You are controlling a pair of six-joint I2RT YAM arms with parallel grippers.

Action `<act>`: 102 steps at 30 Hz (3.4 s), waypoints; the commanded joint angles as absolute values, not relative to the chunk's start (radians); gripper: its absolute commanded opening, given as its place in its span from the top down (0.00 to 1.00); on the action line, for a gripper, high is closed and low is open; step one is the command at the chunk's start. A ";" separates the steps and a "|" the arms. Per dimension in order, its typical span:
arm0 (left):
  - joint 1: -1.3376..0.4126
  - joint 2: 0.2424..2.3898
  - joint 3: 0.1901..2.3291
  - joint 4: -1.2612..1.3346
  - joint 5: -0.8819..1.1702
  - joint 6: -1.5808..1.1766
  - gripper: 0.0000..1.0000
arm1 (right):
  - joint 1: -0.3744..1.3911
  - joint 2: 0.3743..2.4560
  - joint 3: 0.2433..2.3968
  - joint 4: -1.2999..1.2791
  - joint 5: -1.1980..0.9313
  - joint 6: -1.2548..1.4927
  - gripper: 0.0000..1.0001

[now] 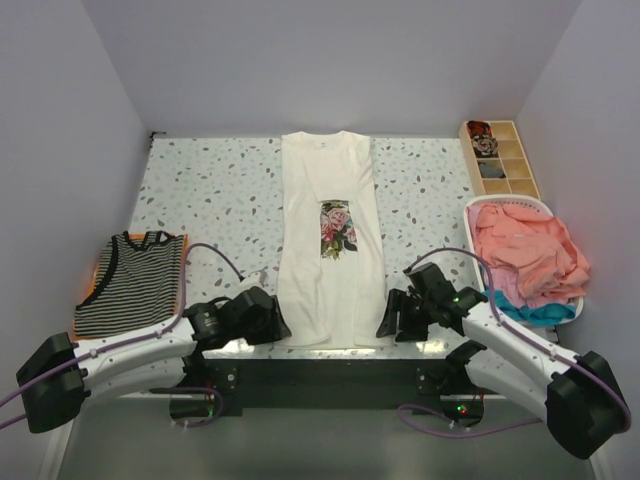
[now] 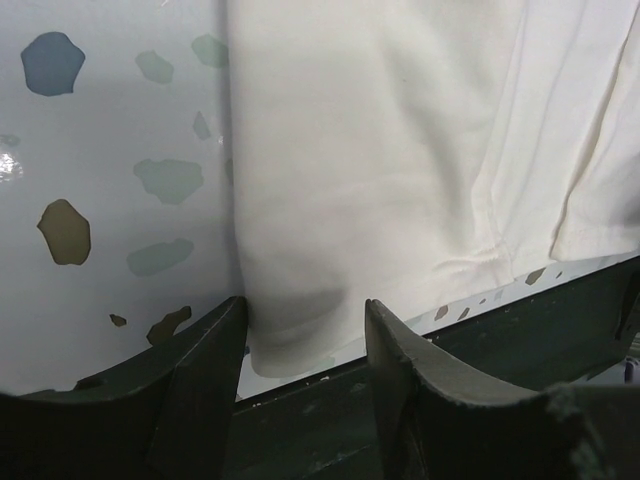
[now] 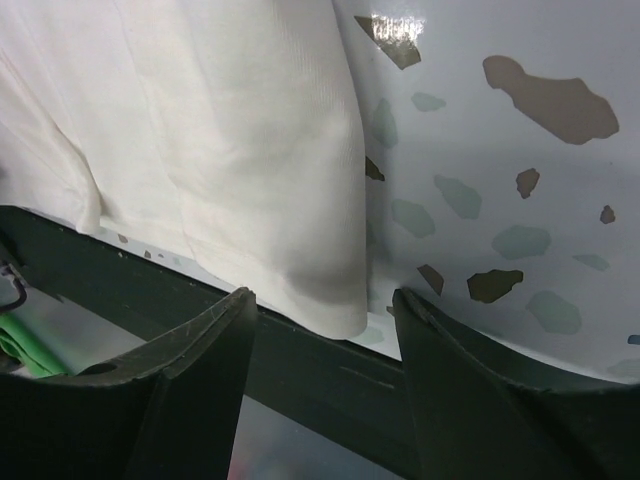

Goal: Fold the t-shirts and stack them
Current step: Grab the bottom of the folded rectangular tshirt with both arms, then fold the folded rectangular tshirt in 1/3 of the way

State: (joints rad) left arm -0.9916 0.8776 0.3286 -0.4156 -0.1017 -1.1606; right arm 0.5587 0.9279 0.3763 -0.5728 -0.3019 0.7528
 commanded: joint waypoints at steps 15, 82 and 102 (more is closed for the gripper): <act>-1.000 0.905 0.305 -0.360 -0.130 -1.143 1.00 | 0.558 0.942 0.333 -0.520 -0.305 0.764 1.00; -0.407 1.700 1.024 0.089 -0.069 -0.476 1.00 | 0.293 1.810 1.272 -0.322 0.002 0.371 0.91; -0.387 1.605 0.997 0.092 0.233 -0.449 0.00 | 0.273 1.654 1.230 -0.344 -0.331 0.420 0.25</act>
State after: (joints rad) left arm -0.3882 1.6402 1.0077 0.0490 0.0513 -0.4767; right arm 0.2626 1.6028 1.2247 -0.3164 -0.1776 0.3843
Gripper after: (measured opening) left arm 0.997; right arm 0.762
